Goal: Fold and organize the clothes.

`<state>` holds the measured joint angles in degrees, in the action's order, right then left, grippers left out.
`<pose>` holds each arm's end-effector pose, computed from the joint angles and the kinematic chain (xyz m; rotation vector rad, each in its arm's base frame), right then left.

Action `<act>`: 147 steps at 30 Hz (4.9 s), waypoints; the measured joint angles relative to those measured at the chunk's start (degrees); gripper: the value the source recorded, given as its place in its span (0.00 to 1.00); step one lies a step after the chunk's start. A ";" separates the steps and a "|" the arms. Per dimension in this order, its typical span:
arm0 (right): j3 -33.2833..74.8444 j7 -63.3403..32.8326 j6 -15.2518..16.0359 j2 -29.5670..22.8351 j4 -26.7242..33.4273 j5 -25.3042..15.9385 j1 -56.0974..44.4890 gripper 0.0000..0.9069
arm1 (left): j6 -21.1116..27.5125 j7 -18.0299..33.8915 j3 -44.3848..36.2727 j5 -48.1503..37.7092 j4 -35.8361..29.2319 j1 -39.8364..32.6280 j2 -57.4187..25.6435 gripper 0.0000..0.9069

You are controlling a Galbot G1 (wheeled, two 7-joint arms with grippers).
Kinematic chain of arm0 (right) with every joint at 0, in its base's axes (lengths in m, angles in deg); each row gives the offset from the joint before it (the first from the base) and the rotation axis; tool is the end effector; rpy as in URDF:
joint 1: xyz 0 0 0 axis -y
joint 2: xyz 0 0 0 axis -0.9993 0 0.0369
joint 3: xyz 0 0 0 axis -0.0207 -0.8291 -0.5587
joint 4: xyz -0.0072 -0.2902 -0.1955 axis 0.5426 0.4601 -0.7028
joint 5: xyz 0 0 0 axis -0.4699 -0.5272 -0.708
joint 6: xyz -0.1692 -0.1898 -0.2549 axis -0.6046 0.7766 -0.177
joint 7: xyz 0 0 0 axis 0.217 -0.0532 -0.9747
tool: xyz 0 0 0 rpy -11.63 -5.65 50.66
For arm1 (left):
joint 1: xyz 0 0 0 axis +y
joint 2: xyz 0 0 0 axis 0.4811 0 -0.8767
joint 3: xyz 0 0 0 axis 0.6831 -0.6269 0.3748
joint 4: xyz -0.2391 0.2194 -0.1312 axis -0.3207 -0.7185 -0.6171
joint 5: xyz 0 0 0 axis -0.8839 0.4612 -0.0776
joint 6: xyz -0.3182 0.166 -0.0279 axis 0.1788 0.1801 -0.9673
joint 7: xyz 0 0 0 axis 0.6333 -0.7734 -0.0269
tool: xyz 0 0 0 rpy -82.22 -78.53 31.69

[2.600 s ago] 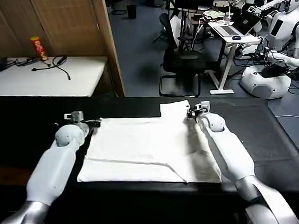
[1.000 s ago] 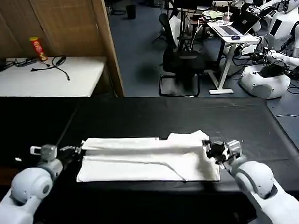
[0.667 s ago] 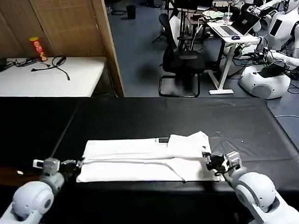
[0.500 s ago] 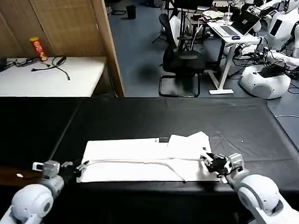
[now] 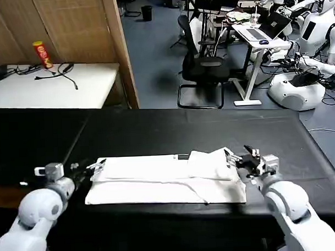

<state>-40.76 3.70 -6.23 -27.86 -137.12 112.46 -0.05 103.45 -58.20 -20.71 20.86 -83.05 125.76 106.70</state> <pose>0.3370 -0.0897 -0.2596 0.1326 -2.7160 0.0254 0.3191 0.1527 -0.2412 -0.1246 -2.5953 0.1395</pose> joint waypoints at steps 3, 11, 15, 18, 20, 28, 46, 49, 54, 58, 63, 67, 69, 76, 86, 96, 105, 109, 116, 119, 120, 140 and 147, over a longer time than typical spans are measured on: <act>-0.64 0.42 -0.59 -1.35 3.32 0.08 1.45 0.97 | 0.00 -0.08 -0.48 -0.32 2.39 -1.36 1.16 0.97; -1.66 1.18 -1.18 -3.98 8.53 -0.86 3.63 0.75 | 0.17 -1.19 -0.73 -1.68 5.11 -2.29 2.65 0.37; -1.81 1.35 -1.23 -4.64 8.90 -1.48 3.81 0.58 | 0.10 -1.38 -0.82 -1.61 5.84 -2.53 3.20 0.18; -1.83 1.52 -1.35 -5.04 9.16 -2.17 3.72 0.34 | 0.08 -1.21 -0.99 -0.47 6.72 -3.05 3.54 0.14; -1.78 1.61 -1.46 -5.27 9.24 -2.53 3.60 0.31 | -0.09 -1.19 -1.06 0.05 7.33 -3.27 3.89 0.05; -1.26 0.80 -4.30 -7.01 9.77 -6.34 3.46 0.09 | -1.88 -1.98 -1.38 3.17 8.40 -3.74 4.81 0.00; 2.98 2.47 -5.56 -6.83 7.24 -6.19 1.10 0.97 | -4.49 -2.93 -3.46 11.73 10.40 -8.53 9.04 0.97; 4.15 2.32 -5.45 -5.77 3.93 -4.97 -0.92 0.97 | -4.50 -2.93 -2.61 11.64 9.29 -7.50 8.33 0.97; 5.96 2.36 -5.35 -5.37 -2.89 -4.06 -4.96 0.97 | -4.76 -2.92 -0.66 11.43 6.48 -4.57 7.49 0.97; 6.99 2.46 -5.38 -5.41 -7.33 -3.94 -7.86 0.97 | -5.08 -2.92 0.75 11.63 4.14 -1.50 7.95 0.97; 7.57 2.54 -5.59 -5.35 -10.63 -4.17 -10.01 0.97 | -5.85 -3.10 1.11 14.84 2.86 1.92 10.17 0.97; 8.04 2.56 -5.88 -5.32 -12.43 -4.44 -11.06 0.97 | -6.59 -3.34 1.16 17.02 2.59 3.50 11.91 0.63; 8.14 2.57 -6.24 -5.33 -13.04 -4.98 -11.46 0.97 | -6.86 -3.44 1.27 17.46 2.12 4.07 12.49 0.32; 8.25 3.51 -7.53 -5.59 -14.25 -7.54 -12.17 0.97 | -7.73 -3.76 1.42 18.52 0.98 6.28 14.49 0.05; 9.21 4.57 -7.94 -5.76 -16.16 -8.20 -13.14 0.97 | -7.13 -3.59 1.67 18.28 0.79 6.75 15.66 0.00; 10.97 4.68 -8.18 -5.86 -16.89 -8.08 -14.30 0.97 | -14.13 -7.40 4.31 34.58 3.93 6.10 6.77 0.00; 10.36 4.63 -8.40 -7.31 -16.89 -9.80 -14.78 0.97 | -14.99 -6.70 6.40 34.43 4.37 7.75 -1.32 0.00; 10.35 4.59 -8.44 -7.52 -17.07 -10.33 -15.28 0.97 | -12.42 -4.69 4.64 29.97 0.36 8.82 1.07 0.00; 11.43 4.55 -8.84 -7.78 -17.30 -10.99 -16.74 0.97 | -10.32 -1.38 -3.24 25.23 -7.98 7.79 8.46 0.00; 11.84 4.59 -9.07 -8.18 -17.29 -11.46 -17.31 0.97 | -10.20 -0.80 -7.52 23.59 -9.84 6.62 11.02 0.00; 11.98 4.61 -9.09 -8.28 -17.29 -11.56 -17.46 0.97 | -10.15 -0.71 -8.78 22.97 -10.12 6.21 11.66 0.00; 12.63 4.74 -9.53 -8.72 -15.96 -12.34 -17.75 0.97 | -8.69 0.51 -26.30 18.07 -7.65 1.40 23.22 0.00; 12.02 5.68 -9.80 -8.35 -15.85 -12.73 -17.77 0.97 | -9.88 0.12 -27.42 21.71 -3.75 -0.02 26.67 0.97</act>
<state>-28.74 9.37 -16.03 -36.22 -152.97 99.73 -17.82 93.57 -58.09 -48.13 42.57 -86.80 125.74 133.37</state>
